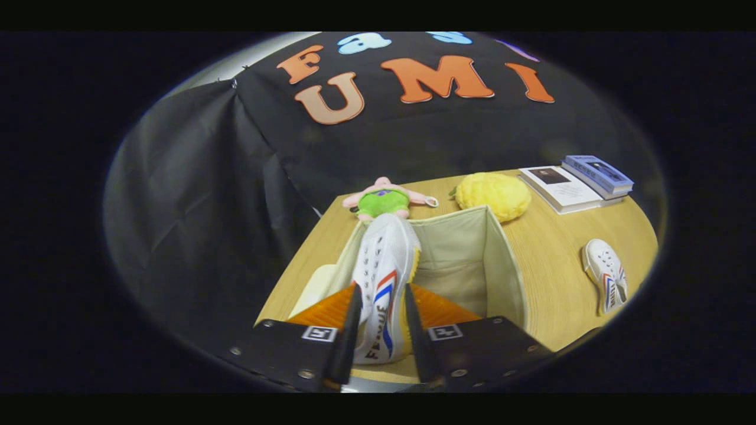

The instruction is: Open the storage box then place both shoes into the box .Put the left shoe in first, then the right shoe, with the right side of both shoes facing outward in a uniform manner.

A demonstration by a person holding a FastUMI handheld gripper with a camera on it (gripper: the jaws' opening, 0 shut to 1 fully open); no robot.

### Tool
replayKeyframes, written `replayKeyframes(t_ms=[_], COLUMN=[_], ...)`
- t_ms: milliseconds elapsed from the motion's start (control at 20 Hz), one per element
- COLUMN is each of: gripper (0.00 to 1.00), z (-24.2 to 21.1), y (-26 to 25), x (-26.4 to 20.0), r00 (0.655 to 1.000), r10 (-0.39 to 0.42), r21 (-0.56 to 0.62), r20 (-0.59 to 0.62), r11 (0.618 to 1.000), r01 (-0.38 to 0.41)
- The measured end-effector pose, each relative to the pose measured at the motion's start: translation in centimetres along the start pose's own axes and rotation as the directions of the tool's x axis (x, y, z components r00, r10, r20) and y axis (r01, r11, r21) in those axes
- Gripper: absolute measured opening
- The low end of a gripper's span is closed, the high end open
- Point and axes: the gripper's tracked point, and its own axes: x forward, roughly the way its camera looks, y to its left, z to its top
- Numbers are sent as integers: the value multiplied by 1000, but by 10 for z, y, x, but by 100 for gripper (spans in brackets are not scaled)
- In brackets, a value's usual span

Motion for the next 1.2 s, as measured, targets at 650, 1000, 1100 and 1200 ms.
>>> replayKeyframes(t_ms=[650, 1000, 1100, 1200], gripper=[98, 98, 98, 98], z=[82, 87, 84, 83], y=[-95, -207, -238, -266], x=[-53, -87, -95, -105], r00=[978, 941, 930, 917], r10=[-92, -257, -299, -336], r21=[-2, 70, 75, 74], r20=[188, 219, 214, 216], r11=[996, 966, 954, 942], r01=[95, 247, 290, 328])
